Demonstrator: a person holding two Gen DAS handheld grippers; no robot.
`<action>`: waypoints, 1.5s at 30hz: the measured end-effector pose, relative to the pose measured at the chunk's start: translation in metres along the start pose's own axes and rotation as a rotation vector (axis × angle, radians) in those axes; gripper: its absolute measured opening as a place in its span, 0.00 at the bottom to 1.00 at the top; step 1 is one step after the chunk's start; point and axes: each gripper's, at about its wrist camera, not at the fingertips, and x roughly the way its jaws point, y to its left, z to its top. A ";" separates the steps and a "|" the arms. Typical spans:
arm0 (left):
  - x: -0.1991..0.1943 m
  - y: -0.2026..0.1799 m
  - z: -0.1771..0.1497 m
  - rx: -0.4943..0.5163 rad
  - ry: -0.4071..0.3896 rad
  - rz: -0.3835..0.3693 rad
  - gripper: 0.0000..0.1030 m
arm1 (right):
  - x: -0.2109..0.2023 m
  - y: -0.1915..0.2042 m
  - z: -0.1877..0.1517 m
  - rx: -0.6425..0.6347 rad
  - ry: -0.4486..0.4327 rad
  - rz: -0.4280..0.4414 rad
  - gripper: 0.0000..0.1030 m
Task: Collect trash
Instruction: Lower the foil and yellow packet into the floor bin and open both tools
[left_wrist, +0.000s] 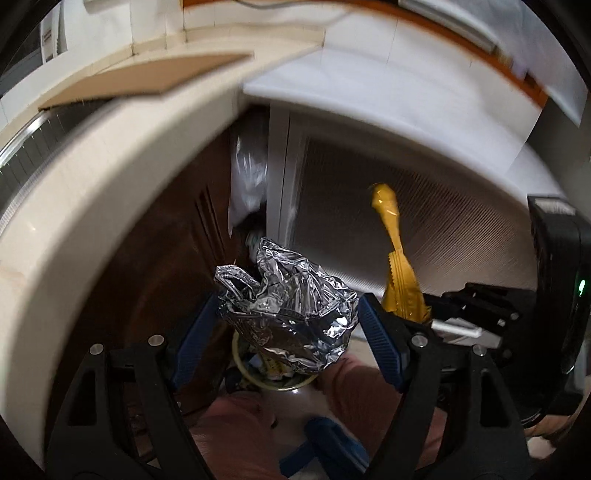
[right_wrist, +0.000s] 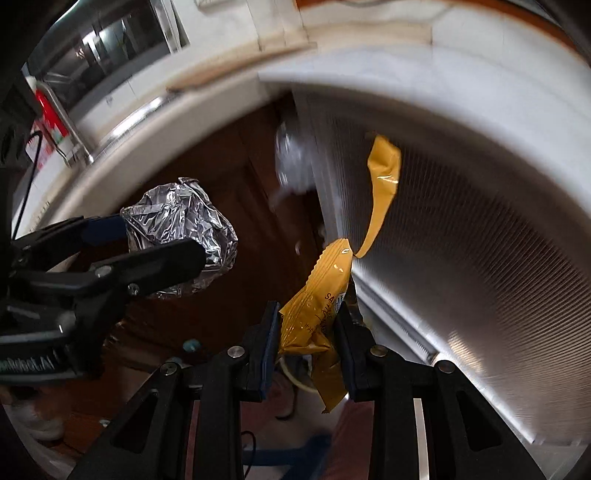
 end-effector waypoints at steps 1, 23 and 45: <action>0.009 -0.001 -0.005 0.004 0.013 0.004 0.73 | 0.012 -0.004 -0.008 0.007 0.020 0.006 0.28; 0.197 0.019 -0.063 -0.037 0.286 -0.046 0.73 | 0.210 -0.059 -0.066 0.155 0.309 0.041 0.28; 0.240 0.038 -0.070 -0.061 0.395 -0.052 0.84 | 0.276 -0.077 -0.069 0.196 0.339 0.029 0.62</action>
